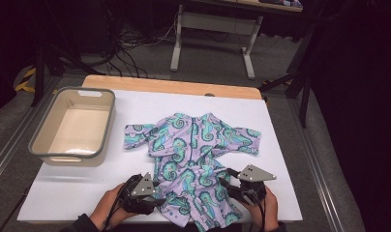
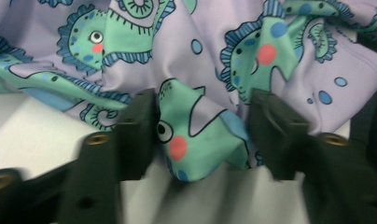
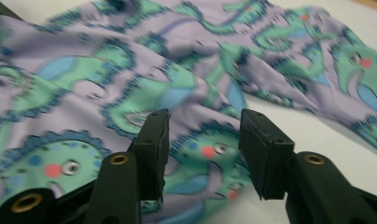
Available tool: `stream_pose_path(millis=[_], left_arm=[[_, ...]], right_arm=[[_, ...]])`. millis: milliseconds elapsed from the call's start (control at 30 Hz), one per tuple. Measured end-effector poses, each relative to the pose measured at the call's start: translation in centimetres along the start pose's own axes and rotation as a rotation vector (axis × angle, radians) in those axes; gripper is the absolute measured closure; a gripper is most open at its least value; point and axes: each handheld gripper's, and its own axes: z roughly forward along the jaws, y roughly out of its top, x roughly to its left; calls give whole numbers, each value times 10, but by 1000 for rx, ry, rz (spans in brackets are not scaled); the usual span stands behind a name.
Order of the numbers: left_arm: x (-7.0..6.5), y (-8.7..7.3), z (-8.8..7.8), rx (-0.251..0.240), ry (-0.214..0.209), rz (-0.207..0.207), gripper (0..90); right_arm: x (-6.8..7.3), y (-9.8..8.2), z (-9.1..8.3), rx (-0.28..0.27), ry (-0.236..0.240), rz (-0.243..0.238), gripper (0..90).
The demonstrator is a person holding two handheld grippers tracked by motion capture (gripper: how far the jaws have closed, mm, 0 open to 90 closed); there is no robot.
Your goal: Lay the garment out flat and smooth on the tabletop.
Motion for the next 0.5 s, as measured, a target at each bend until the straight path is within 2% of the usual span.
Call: stream_pose_path(millis=[33,67,100,133,200,267,333,367,433,500], left_arm=[[1,0,-1,2,-1,3,573],[2,0,-2,4,11,15,691],[3,0,-2,10,20,18,765],[5,0,-3,13,18,18,794],[7,-1,-6,17,35,9,810],[10,-1,-8,14,49,19,811],[14,-3,-14,14,82,19,808],[16,-3,-16,9,92,13,809],[21,-4,-21,-10,113,1,807],[26,-4,-28,-9,154,11,808]], right_arm=[[3,1,-1,-10,13,-13,534],[7,3,-2,-23,44,-31,542],[12,4,0,-26,78,-45,554],[15,5,1,-11,92,-52,563],[22,3,8,25,135,-69,623],[27,0,16,79,137,-104,666],[27,-4,25,140,158,-102,684],[26,-6,28,160,141,-107,678],[23,-8,29,153,135,-97,674],[20,-8,29,160,93,-94,679]])
